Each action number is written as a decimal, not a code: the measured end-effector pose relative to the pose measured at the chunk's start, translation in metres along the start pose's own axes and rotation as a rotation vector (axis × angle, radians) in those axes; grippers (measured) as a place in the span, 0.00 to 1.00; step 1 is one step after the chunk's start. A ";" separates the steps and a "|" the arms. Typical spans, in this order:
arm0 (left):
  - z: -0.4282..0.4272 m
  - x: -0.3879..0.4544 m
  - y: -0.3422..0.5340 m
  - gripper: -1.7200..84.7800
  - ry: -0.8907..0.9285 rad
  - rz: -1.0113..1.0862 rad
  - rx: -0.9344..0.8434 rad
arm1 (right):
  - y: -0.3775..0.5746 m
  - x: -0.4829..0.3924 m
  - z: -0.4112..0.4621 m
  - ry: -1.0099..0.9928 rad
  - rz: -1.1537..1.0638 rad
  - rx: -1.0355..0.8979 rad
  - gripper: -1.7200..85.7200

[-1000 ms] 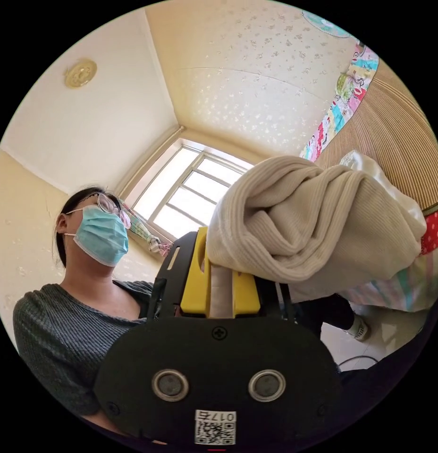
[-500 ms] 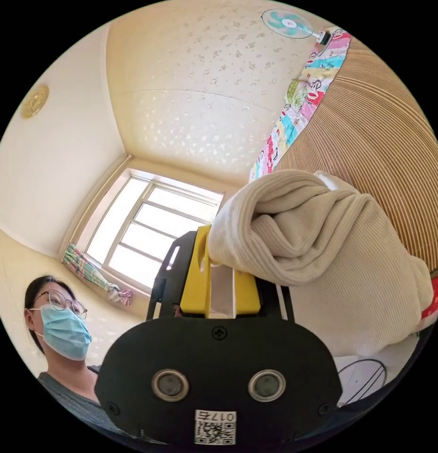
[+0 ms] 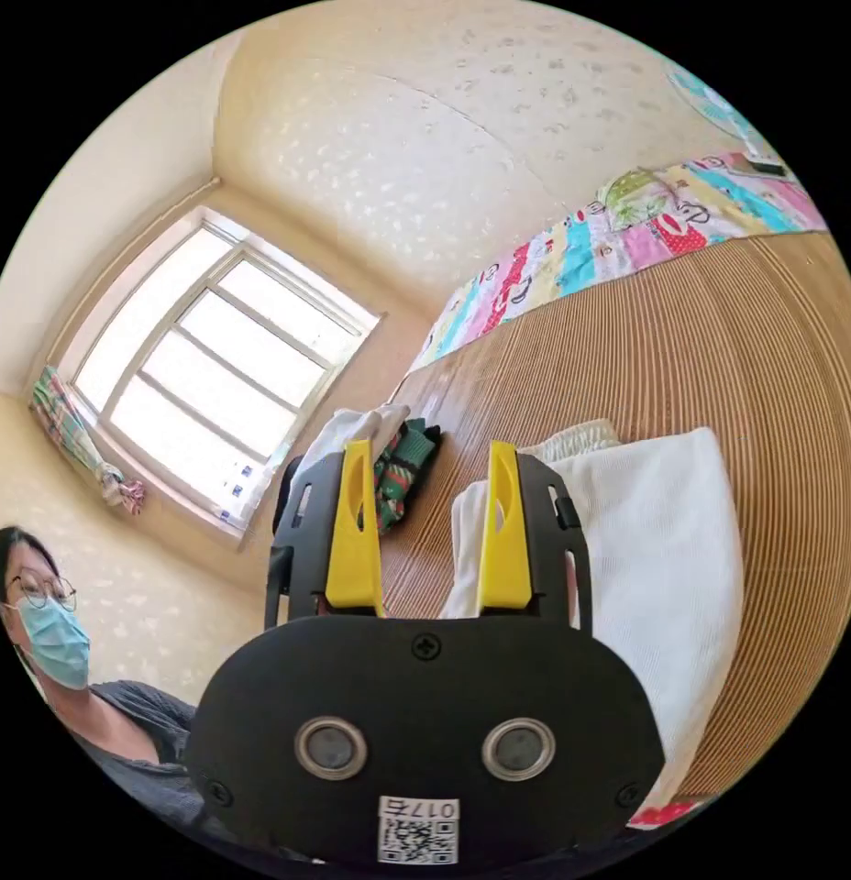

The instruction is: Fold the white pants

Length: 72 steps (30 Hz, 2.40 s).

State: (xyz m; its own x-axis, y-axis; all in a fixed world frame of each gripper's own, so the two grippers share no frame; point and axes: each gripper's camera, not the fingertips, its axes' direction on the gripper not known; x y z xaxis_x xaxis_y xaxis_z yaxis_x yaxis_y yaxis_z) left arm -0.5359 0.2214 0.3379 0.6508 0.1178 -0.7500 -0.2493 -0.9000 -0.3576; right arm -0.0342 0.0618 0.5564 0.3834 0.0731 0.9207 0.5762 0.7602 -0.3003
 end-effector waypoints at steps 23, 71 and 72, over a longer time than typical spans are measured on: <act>0.094 0.159 -0.063 0.10 -0.510 0.308 0.172 | 0.034 0.045 -0.053 0.112 -0.119 -0.106 0.09; -0.161 0.471 -0.089 0.17 -0.656 0.457 0.072 | -0.132 -0.073 0.006 -1.061 -0.390 -0.057 0.16; -0.170 0.474 -0.096 0.17 -0.691 0.473 0.079 | -0.144 -0.089 0.029 -1.046 -0.409 -0.065 0.16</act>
State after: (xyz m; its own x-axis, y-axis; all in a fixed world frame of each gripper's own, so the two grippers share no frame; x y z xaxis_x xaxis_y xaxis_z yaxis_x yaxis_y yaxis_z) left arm -0.0819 0.2928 0.1113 -0.1141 -0.0106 -0.9934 -0.4520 -0.8899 0.0614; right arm -0.1723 -0.0355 0.5248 -0.6196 0.3553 0.6999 0.5681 0.8183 0.0875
